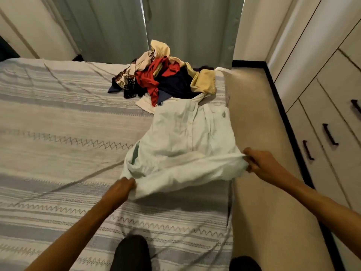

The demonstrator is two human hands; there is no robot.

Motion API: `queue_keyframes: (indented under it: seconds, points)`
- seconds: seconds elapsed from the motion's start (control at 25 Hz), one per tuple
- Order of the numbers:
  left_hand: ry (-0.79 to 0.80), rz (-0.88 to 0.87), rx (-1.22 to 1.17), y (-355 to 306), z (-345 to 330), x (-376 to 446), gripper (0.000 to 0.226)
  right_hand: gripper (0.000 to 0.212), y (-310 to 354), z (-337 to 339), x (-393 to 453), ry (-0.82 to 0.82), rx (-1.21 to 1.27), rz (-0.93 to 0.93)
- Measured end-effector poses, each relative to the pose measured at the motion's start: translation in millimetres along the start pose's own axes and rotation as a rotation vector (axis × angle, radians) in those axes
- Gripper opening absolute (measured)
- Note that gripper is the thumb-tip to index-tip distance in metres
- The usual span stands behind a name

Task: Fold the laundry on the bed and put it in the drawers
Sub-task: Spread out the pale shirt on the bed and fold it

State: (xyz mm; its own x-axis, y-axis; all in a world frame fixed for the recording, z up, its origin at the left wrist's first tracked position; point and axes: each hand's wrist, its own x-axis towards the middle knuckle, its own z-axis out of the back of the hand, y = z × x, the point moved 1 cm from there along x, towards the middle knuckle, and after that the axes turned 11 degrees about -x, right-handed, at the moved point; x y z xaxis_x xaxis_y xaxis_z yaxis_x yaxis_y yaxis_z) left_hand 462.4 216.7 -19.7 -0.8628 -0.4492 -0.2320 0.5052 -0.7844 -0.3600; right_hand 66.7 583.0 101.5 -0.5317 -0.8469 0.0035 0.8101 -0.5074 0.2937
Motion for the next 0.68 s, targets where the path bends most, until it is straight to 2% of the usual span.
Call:
queue_keyframes:
  seconds: [0.04,0.16,0.24,0.32,0.4,0.48,0.56,0.6,0.68]
  points:
    - [-0.12,0.035,-0.123,-26,29,0,0.006,0.004,0,41,14,-0.036,-0.021,0.027]
    - [-0.482,0.079,-0.489,-98,143,-2,0.006,0.017,-1,164,56,-0.095,0.011,0.017]
    - [-0.628,0.166,-0.63,-142,227,0,0.015,0.015,0,234,75,-0.119,-0.001,0.031]
    - [-0.717,0.202,-0.717,-179,294,8,0.02,0.021,4,292,84,-0.126,0.014,0.052]
    - [-0.733,0.134,-0.693,-198,355,8,0.02,0.041,13,346,93,-0.163,-0.015,0.059]
    - [-0.604,0.001,-0.523,-200,409,1,0.024,0.063,22,395,109,-0.238,-0.04,0.081]
    - [-0.473,-0.057,-0.337,-203,471,-6,0.031,0.068,37,452,133,-0.351,-0.056,0.113]
    - [-0.481,-0.083,-0.244,-205,508,-10,0.032,0.064,47,484,150,-0.436,-0.071,0.137]
    - [-0.675,-0.214,-0.125,-213,578,-13,0.031,0.057,68,536,182,-0.588,-0.071,0.139]
